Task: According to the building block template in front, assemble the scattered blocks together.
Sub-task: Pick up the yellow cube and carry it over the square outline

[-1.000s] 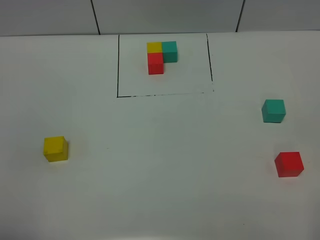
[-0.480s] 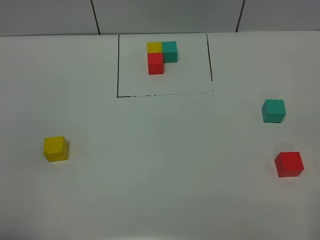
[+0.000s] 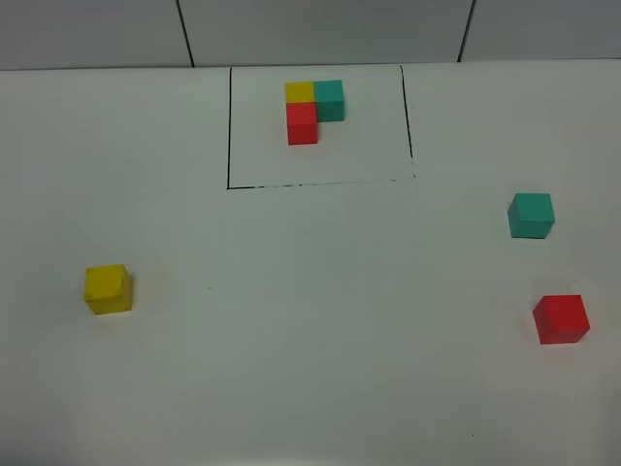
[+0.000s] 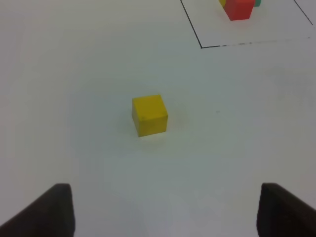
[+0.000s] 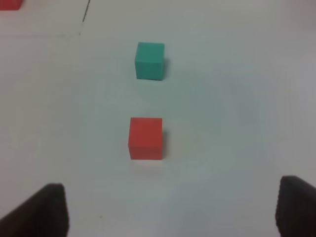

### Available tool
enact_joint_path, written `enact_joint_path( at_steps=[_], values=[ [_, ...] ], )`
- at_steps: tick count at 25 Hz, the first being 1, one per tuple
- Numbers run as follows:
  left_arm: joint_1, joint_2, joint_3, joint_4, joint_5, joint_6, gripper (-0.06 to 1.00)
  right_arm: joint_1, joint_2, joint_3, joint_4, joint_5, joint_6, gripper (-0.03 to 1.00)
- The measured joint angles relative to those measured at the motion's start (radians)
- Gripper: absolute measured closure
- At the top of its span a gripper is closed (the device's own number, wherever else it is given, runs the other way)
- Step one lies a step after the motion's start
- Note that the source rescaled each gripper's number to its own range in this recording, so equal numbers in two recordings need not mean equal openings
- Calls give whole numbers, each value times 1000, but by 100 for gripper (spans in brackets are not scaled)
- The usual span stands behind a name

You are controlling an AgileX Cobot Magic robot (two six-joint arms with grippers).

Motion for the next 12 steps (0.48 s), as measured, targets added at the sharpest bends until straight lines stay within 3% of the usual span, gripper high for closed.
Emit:
enact_joint_path(
  at_steps=[8,12],
  values=[
    [0,26,-3,8,-6,0,25,0,0,0,0,0,0,24],
    [0,146,-13,22,-78,0,25,0,0,0,0,0,0,24]
  ],
)
